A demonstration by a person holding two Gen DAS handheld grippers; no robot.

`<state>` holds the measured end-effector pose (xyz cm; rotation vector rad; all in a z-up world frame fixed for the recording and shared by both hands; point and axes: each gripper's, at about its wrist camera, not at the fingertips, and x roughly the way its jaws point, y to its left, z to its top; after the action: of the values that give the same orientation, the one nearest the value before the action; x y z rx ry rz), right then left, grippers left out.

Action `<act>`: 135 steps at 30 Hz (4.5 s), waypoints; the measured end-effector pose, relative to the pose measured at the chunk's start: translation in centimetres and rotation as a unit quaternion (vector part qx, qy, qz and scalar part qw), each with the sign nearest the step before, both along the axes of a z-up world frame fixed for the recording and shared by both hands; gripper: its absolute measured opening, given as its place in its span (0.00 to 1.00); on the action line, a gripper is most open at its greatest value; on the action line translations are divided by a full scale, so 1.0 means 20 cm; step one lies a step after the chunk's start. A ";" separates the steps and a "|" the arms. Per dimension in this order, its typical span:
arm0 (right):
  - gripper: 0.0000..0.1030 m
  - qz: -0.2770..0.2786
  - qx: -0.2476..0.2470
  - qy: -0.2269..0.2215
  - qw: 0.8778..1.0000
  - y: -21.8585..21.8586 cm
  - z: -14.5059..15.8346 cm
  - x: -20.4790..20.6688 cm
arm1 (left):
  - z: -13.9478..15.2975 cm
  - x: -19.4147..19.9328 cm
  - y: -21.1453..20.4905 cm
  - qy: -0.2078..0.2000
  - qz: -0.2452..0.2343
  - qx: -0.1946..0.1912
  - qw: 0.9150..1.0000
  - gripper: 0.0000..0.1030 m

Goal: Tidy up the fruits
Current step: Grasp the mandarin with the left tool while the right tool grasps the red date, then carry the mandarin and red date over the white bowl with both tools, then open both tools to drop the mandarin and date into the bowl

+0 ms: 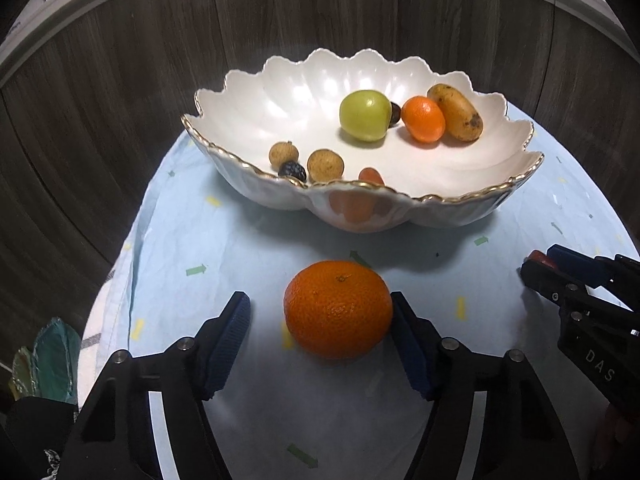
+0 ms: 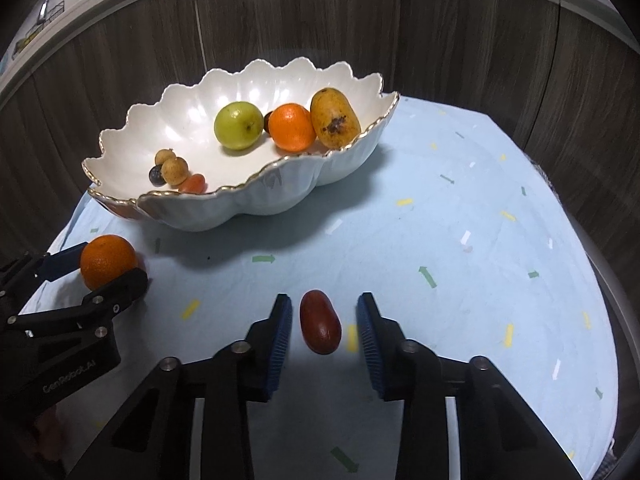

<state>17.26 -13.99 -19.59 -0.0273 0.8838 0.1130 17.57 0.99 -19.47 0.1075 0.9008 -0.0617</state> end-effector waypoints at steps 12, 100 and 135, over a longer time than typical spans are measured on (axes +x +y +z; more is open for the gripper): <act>0.20 0.008 0.002 0.000 1.000 0.01 0.01 0.00 | 0.00 -0.02 -0.02 0.002 -0.023 -0.007 1.000 0.45; 0.19 0.010 0.033 -0.074 0.997 0.11 0.54 0.28 | 0.47 0.28 0.03 -0.054 -0.025 -0.043 0.997 0.44; 0.78 -0.035 0.025 -0.031 0.999 0.05 0.43 0.38 | 0.44 0.33 0.06 -0.051 0.013 -0.006 0.999 0.91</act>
<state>24.92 -12.94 -10.93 0.0458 0.8179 0.0676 24.14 2.21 -10.61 0.0862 0.8005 -0.0365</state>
